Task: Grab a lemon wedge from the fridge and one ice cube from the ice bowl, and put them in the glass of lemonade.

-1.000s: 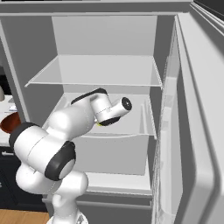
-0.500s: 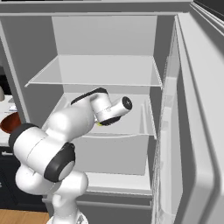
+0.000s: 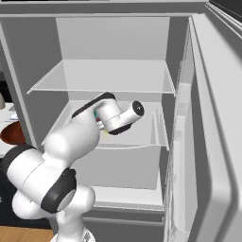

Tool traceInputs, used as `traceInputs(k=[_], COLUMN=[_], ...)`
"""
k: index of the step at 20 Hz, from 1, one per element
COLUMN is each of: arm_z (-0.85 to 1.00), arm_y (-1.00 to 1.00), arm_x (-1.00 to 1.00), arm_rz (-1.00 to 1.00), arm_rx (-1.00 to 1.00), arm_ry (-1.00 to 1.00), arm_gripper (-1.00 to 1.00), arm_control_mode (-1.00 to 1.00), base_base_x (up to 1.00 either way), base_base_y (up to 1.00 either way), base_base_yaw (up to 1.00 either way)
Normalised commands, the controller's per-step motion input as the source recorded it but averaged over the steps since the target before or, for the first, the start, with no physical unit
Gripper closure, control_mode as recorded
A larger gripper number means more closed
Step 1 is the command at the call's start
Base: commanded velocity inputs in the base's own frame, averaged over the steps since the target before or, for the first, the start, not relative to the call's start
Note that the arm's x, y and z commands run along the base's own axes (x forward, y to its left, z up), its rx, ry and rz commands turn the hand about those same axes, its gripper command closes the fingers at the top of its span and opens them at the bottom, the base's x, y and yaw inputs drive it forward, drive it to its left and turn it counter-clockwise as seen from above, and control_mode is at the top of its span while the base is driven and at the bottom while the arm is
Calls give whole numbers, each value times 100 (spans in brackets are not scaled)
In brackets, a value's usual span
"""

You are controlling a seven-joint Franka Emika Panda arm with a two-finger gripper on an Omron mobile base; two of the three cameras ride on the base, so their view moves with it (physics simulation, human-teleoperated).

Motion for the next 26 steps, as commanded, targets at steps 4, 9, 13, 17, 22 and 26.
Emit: traceInputs(k=[4, 9, 13, 17, 22, 26], arm_z=[51, 25, 8, 57, 70, 69], arm_y=[0, 0, 0, 1, 6, 11], arm_x=[-64, -80, -85, -57, -9, -24], arm_rz=[-15, -17, -16, -12, -6, -6], arm_rx=[0, 0, 0, 0, 0, -1], arm_ry=[0, -1, -12, 0, 20, 30], arm_gripper=[100, 100, 100, 100, 100, 100], arm_control_mode=[-100, -100, -100, -100, -100, -100], base_base_x=[0, 0, 0, 0, 0, 0], base_base_y=[0, 0, 0, 0, 0, 0], base_base_yaw=[0, 0, 0, 0, 0, 0])
